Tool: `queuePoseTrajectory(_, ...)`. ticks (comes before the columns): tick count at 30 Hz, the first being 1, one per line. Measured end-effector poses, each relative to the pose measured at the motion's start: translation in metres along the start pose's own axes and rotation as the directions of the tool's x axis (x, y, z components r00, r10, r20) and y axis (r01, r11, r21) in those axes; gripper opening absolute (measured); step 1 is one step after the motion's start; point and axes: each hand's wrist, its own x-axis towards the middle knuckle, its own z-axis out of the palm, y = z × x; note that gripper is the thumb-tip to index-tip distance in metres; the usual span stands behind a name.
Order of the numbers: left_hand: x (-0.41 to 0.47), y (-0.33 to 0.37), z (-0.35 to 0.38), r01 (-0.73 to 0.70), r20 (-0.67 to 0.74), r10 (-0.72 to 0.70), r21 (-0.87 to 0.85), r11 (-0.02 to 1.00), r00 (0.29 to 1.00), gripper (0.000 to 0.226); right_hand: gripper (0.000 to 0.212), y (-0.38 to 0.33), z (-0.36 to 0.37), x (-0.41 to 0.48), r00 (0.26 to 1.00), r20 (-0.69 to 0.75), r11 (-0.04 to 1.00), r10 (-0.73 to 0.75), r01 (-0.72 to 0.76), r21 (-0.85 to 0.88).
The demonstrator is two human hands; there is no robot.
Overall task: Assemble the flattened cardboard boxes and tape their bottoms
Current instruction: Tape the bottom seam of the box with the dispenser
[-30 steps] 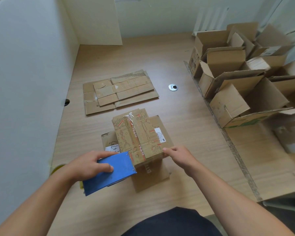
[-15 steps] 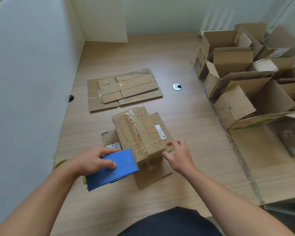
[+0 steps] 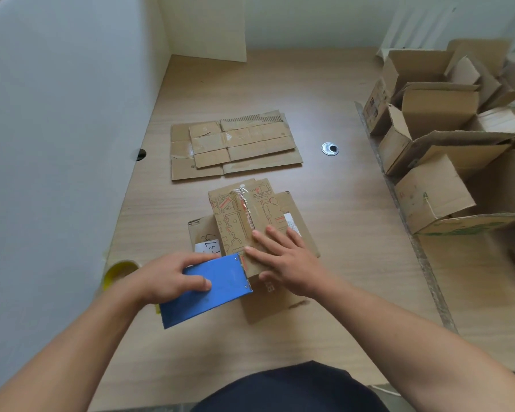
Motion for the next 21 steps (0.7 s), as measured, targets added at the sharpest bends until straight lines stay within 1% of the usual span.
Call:
queuePoseTrajectory(4,-0.005,-0.010,0.006,-0.036,-0.035,0.035,-0.032,0.999,0.999,0.051,0.064,-0.004,-0.001,-0.003,1.000,-0.024,0.999,-0.004,0.003,-0.049)
queuePoseTrajectory(9,-0.011,-0.018,0.008,-0.069,-0.068,0.068,-0.012,0.998,0.995,0.048,0.063,-0.002,0.000,-0.003,1.000,-0.006,0.998,0.006,-0.006,-0.065)
queuePoseTrajectory(11,-0.017,-0.027,0.003,-0.056,-0.076,0.056,0.002,0.998,0.996,0.050,0.063,-0.003,0.000,-0.003,0.999,-0.030,0.997,0.017,-0.019,-0.072)
queuePoseTrajectory(14,-0.031,-0.049,-0.008,-0.011,-0.090,0.007,-0.035,0.999,0.996,0.056,0.061,-0.005,0.000,-0.003,0.995,-0.099,0.996,0.019,-0.028,-0.088)
queuePoseTrajectory(17,-0.035,-0.060,-0.011,0.004,-0.102,-0.010,-0.055,0.998,0.995,0.050,0.061,-0.006,0.001,-0.002,0.994,-0.112,0.997,0.015,-0.023,-0.070)
queuePoseTrajectory(19,-0.031,-0.060,-0.008,0.025,-0.121,-0.029,-0.037,0.999,0.992,0.043,0.061,-0.007,0.000,-0.002,0.994,-0.110,0.998,0.023,-0.029,-0.047)
queuePoseTrajectory(21,-0.024,-0.060,-0.002,0.055,-0.143,-0.055,-0.001,0.998,0.988,0.047,0.061,-0.007,-0.002,-0.002,0.997,-0.078,0.999,0.028,-0.031,-0.029)
